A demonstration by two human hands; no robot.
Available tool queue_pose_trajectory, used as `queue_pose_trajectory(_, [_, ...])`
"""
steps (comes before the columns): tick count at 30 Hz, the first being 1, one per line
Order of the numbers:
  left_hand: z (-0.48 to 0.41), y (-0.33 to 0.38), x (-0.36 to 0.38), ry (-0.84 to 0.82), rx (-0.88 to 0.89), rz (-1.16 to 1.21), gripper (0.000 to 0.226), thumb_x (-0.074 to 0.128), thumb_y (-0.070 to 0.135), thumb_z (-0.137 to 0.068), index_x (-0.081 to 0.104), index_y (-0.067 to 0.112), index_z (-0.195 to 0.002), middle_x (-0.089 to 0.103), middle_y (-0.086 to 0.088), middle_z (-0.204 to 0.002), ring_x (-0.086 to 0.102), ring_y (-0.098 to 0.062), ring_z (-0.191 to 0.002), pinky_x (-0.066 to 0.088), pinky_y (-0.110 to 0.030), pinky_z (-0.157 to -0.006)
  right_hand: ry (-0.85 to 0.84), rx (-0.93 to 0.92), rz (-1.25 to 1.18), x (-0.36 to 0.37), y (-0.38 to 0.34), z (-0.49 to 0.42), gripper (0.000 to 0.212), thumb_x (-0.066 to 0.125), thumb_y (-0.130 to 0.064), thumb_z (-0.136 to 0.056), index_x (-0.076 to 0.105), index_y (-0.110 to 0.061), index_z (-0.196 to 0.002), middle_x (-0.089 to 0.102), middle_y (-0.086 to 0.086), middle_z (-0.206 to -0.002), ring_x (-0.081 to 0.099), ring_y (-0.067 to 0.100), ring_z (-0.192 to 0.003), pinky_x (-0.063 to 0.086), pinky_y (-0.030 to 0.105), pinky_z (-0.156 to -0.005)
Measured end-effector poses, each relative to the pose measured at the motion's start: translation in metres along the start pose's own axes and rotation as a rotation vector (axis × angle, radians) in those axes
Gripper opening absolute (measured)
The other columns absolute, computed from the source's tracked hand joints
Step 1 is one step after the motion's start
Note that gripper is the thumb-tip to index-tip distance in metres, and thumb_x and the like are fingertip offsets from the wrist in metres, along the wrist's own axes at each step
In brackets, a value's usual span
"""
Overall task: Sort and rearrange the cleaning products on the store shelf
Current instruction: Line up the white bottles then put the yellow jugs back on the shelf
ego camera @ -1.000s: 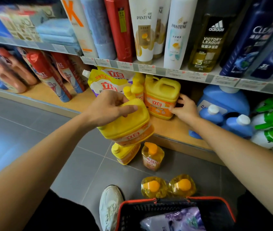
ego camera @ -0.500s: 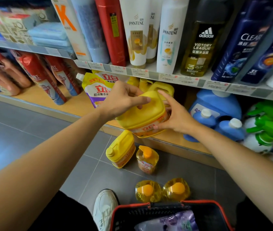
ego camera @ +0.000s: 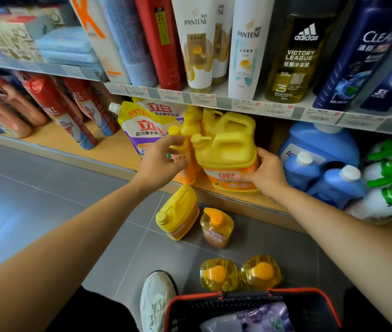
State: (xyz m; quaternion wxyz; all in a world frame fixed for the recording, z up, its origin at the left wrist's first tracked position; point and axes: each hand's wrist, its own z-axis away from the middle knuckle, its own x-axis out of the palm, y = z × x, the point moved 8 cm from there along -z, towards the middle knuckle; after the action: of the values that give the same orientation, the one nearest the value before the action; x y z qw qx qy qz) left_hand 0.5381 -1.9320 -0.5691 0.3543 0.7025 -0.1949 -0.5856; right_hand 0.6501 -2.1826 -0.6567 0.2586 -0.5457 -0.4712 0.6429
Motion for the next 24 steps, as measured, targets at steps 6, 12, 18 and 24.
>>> queue_pose_trajectory(6, [0.018, -0.068, 0.042, -0.211, -0.193, -0.235, 0.040, 0.079, 0.029, -0.085, 0.061, 0.018, -0.120, 0.067, -0.002, -0.113, 0.063, -0.017, -0.098, 0.056, -0.035, -0.080, 0.122, 0.085, -0.089, 0.003, 0.026, -0.013, 0.074, 0.098, -0.026, -0.053, 0.063, -0.023, -0.117, 0.071, 0.000, -0.111, 0.067, 0.020, -0.103, 0.057, 0.048, -0.091])
queue_pose_trajectory(12, [0.038, -0.112, 0.083, -0.358, -0.344, -0.276, 0.058, 0.072, 0.033, -0.093, 0.047, 0.018, -0.143, 0.058, -0.006, -0.140, 0.058, -0.024, -0.121, 0.053, -0.038, -0.097, 0.060, 0.158, -0.152, 0.022, 0.042, -0.034, 0.079, 0.092, -0.028, -0.067, 0.051, -0.019, -0.134, 0.064, 0.004, -0.129, 0.062, 0.022, -0.117, 0.054, 0.047, -0.098])
queue_pose_trajectory(18, [0.042, -0.133, 0.089, -0.388, -0.453, -0.059, 0.044, 0.062, 0.030, -0.100, 0.053, 0.017, -0.141, 0.059, -0.008, -0.136, 0.055, -0.026, -0.124, 0.048, -0.042, -0.104, 0.013, 0.141, 0.062, 0.032, 0.039, -0.039, 0.087, 0.087, -0.044, -0.071, 0.042, -0.021, -0.142, 0.062, 0.008, -0.134, 0.058, 0.031, -0.124, 0.049, 0.046, -0.102])
queue_pose_trajectory(24, [0.044, -0.133, 0.089, -0.402, -0.511, 0.017, 0.025, 0.067, 0.034, -0.096, 0.063, 0.014, -0.110, 0.071, -0.006, -0.102, 0.066, -0.027, -0.105, 0.055, -0.045, -0.097, -0.010, 0.231, 0.224, 0.031, 0.042, -0.034, 0.085, 0.083, -0.055, -0.071, 0.045, -0.019, -0.137, 0.061, 0.015, -0.133, 0.056, 0.039, -0.124, 0.048, 0.052, -0.100])
